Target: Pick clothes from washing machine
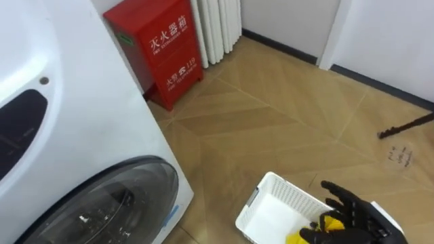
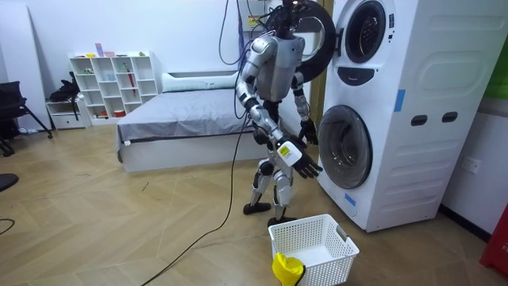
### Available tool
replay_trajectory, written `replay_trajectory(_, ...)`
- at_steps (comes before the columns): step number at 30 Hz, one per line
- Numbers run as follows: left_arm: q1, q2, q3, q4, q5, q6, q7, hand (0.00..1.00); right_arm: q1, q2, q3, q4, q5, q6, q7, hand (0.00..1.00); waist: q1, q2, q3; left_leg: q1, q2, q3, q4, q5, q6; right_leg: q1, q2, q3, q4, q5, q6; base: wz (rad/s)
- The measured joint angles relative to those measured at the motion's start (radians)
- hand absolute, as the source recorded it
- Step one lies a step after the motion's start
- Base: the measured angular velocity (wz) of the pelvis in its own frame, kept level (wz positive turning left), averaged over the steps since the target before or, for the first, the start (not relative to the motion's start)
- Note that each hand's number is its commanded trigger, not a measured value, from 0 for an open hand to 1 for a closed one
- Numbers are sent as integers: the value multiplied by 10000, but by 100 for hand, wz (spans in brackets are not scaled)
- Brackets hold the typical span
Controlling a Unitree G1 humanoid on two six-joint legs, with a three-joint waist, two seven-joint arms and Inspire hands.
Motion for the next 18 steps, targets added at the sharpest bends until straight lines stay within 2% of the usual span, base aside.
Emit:
replay_trajectory(4, 222, 1, 0, -24, 3, -28, 0, 0, -52, 82, 0, 181, 10, -173, -81, 0, 55, -39, -11, -154, 64, -413, 265, 6, -10, 7, -177, -386, -9, -101, -76, 29)
replay_trajectory(6, 287, 6, 1, -39, 4, -28, 0, 0, -110, 139, 0, 252, 31, -184, -131, 0, 222, -56, -17, -158, 72, -462, 264, 9, -14, 6, -213, -479, -20, -121, -99, 16)
replay_trajectory(10, 292, 9, 3, -64, 2, -45, 1, 0, -111, 209, 7, 383, 55, -197, -178, 0, 295, -74, -25, -108, 50, -853, 260, 64, -13, 127, -444, -912, -12, -297, -152, 35)
replay_trajectory(12, 289, 10, 4, -77, 22, -62, 1, 0, 4, 334, 8, 414, 100, -249, -187, 0, 309, -116, -28, 11, 76, -914, 258, 105, -35, 313, -525, -1119, -35, -351, -186, 36)
replay_trajectory(14, 351, -4, 3, -149, 317, -60, 1, 0, 190, 425, 25, 467, 43, -250, -179, 0, 533, -187, -45, 246, 142, -993, 258, 122, -67, 656, -549, -1308, -195, -384, -238, 22)
replay_trajectory(15, 389, -3, 4, -185, 412, -59, 1, 0, 216, 425, 41, 532, 33, -250, -176, 0, 528, -195, -45, 297, 186, -1034, 258, 130, -81, 753, -578, -1401, -246, -393, -257, 38)
replay_trajectory(17, 470, -5, 13, -387, 487, -23, 33, 0, 298, 476, 45, 1108, 42, -256, -295, 0, 573, -263, -49, 509, 218, -1232, 233, 171, -148, 1167, -669, -1741, -496, -407, -312, 50)
replay_trajectory(18, 501, -4, 13, -467, 503, -24, 68, 0, 367, 528, 44, 1197, 40, -250, -404, 0, 642, -308, -53, 573, 223, -1331, 227, 190, -170, 1265, -670, -1765, -543, -409, -318, 41)
